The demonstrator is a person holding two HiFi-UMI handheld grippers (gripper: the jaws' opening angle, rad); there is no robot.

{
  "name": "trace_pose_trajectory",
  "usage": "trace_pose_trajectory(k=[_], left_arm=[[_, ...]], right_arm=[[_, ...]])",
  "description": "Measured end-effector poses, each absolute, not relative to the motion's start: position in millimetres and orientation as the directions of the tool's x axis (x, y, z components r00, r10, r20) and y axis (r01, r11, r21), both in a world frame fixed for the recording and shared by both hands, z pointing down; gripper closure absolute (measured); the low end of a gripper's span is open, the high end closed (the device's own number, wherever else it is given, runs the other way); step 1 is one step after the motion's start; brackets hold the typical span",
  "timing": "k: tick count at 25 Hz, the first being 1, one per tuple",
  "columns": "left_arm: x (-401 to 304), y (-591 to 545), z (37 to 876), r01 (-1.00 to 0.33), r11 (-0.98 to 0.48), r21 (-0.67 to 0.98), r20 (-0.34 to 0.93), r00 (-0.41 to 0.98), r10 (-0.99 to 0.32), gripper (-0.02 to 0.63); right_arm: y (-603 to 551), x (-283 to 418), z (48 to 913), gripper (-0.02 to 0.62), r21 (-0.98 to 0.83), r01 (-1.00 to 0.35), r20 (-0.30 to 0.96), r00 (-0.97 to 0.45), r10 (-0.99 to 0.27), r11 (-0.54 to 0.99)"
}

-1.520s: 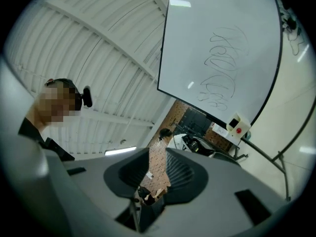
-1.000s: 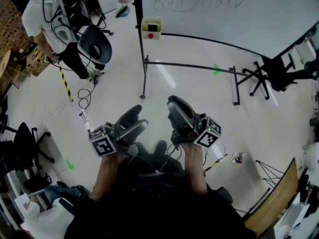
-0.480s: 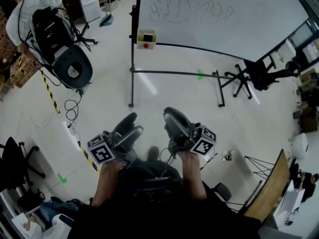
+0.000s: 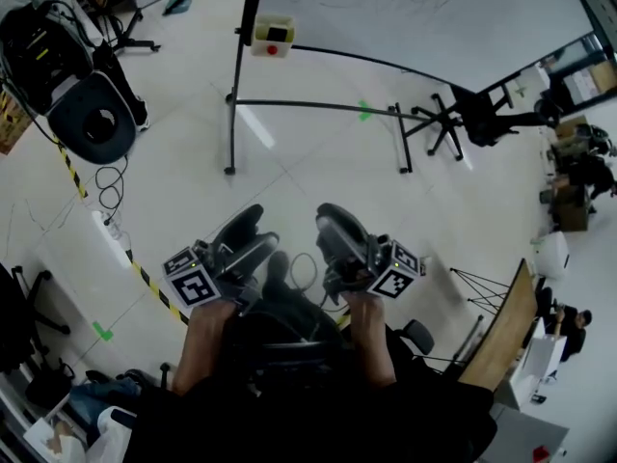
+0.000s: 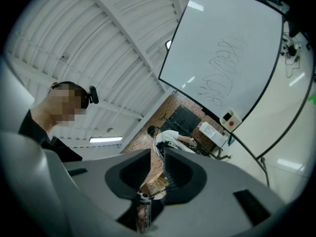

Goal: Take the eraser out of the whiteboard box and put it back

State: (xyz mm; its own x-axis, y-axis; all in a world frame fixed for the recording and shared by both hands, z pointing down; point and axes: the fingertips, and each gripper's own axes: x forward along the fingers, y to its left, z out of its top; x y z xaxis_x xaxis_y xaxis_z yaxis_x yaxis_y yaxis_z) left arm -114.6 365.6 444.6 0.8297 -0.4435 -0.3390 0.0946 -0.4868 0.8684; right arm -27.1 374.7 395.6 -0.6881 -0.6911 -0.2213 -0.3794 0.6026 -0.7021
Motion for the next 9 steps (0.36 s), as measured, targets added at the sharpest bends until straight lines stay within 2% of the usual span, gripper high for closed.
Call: trace_pose_trajectory(k=[9], left_arm=[[-122.0, 369.2, 426.7, 0.075, -0.51, 0.857, -0.343, 0.821, -0.456, 0.178]], right_arm=[[379.7, -33.6, 386.7, 0.494, -0.7, -0.35, -0.236, -0.709, -0.664, 0.623]])
